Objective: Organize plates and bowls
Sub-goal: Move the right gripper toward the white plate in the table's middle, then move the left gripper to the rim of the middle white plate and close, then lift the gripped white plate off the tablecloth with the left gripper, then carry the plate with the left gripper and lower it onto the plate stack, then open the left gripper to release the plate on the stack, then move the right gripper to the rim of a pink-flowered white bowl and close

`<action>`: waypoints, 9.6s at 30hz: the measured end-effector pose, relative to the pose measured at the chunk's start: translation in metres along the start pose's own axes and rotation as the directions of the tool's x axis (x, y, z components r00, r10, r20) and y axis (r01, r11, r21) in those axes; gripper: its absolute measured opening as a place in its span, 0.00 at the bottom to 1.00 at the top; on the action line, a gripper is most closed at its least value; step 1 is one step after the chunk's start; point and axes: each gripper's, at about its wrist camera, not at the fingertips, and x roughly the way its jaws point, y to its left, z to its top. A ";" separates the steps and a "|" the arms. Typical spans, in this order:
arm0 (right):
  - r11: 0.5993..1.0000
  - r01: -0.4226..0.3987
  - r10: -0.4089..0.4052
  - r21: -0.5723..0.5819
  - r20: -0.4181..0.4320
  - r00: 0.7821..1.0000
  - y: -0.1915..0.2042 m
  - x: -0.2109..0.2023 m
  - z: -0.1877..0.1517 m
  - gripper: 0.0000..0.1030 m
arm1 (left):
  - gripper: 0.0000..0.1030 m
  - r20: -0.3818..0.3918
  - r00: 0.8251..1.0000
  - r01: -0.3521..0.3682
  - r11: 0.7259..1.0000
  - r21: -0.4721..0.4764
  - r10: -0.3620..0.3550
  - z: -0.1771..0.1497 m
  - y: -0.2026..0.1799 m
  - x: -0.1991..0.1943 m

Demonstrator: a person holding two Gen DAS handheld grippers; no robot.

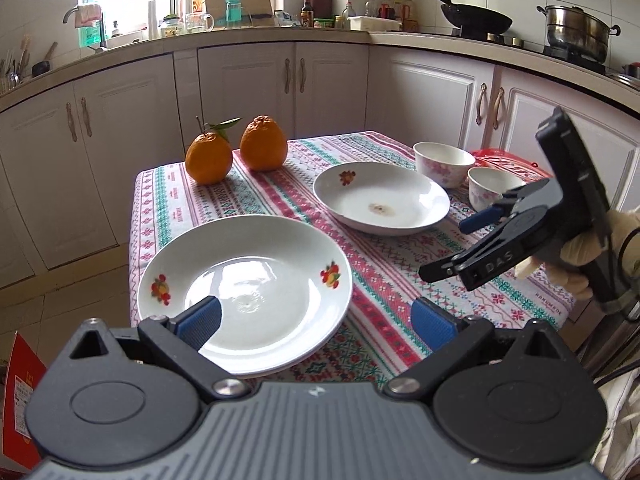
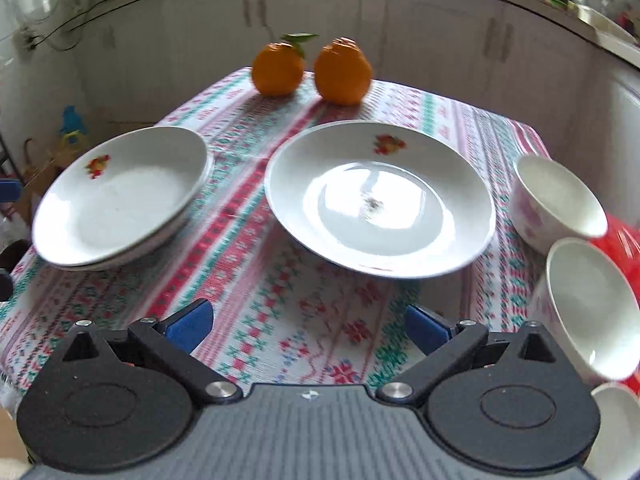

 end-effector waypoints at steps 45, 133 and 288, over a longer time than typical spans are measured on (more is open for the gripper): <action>0.996 0.074 -0.077 0.048 0.048 0.996 -0.025 0.031 0.015 1.00 | 0.99 -0.204 0.966 0.198 0.959 0.205 -0.156 0.148 -0.014 0.221; 0.973 -0.094 0.125 -0.213 0.137 0.983 0.067 -0.037 0.016 0.95 | 0.69 -0.280 0.945 0.189 0.981 0.045 -0.169 0.109 0.047 0.116; 0.977 0.146 -0.165 0.154 0.120 0.979 -0.140 -0.130 -0.097 1.00 | 0.99 -0.050 0.937 0.347 0.908 0.236 -0.346 0.020 -0.214 0.110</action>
